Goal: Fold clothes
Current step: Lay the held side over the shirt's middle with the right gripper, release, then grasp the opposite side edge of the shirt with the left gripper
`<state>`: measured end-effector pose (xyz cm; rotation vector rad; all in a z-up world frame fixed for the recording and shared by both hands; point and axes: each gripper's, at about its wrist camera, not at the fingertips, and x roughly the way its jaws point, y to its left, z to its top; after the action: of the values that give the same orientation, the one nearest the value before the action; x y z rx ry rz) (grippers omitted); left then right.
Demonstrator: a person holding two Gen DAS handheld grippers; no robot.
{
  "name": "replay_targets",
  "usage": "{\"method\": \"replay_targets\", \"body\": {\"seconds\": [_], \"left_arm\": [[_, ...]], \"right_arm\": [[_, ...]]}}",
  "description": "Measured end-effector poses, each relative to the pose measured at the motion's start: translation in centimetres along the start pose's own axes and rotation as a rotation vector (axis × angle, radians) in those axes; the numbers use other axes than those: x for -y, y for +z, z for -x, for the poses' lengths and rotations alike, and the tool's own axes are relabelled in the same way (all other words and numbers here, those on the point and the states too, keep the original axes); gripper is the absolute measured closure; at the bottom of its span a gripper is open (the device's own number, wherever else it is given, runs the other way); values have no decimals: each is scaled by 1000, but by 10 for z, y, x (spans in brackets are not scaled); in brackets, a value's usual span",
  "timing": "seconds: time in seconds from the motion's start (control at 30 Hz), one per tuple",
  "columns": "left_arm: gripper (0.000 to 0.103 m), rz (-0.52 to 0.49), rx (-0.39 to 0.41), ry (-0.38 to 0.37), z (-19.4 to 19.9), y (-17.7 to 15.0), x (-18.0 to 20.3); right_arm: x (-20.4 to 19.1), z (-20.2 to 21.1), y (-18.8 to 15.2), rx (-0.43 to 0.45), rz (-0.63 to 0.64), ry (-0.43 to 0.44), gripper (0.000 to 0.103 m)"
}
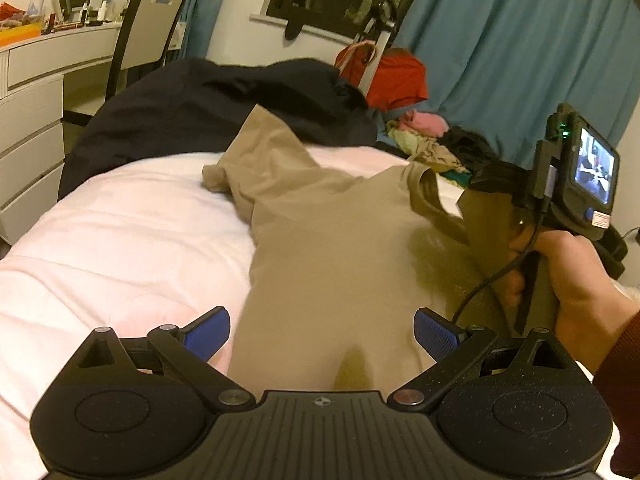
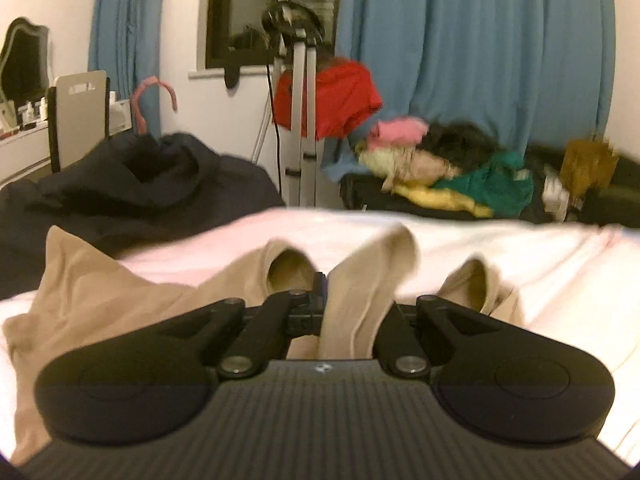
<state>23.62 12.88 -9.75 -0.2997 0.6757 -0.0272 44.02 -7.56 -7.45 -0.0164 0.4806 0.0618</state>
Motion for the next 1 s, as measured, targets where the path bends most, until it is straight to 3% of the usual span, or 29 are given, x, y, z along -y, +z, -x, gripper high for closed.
{"method": "replay_targets", "body": {"seconds": [0.03,0.1,0.13,0.17,0.4,0.67,0.73,0.93,1.0], "left_arm": [[3,-4,-3,-1,-3,0,-1],[3,-6,-8,0,-8,0,-1],[4,-5,-12,-4,-11,0,-1],[3,-5,-14,-10,-13,0,0],[4,-51,7,-25,-6,-4,10],[4,-116,-8,-91,24,-24,29],[5,-133,-27,-117,33,-31,36],[11,-271,-56,-182,60,-58,77],[14,-280,-115,-219,63,-70,94]], "right_arm": [[1,-5,-1,-24,-18,12,94],[3,-7,-3,-62,-45,48,67],[6,3,-2,-47,-61,68,31],[10,13,-2,-32,-76,89,7],[45,128,-17,45,-182,91,8],[106,297,-98,129,-346,78,8],[123,324,-122,121,-407,59,8],[153,375,-149,212,-400,-24,8],[162,387,-155,250,-395,-57,8]]}}
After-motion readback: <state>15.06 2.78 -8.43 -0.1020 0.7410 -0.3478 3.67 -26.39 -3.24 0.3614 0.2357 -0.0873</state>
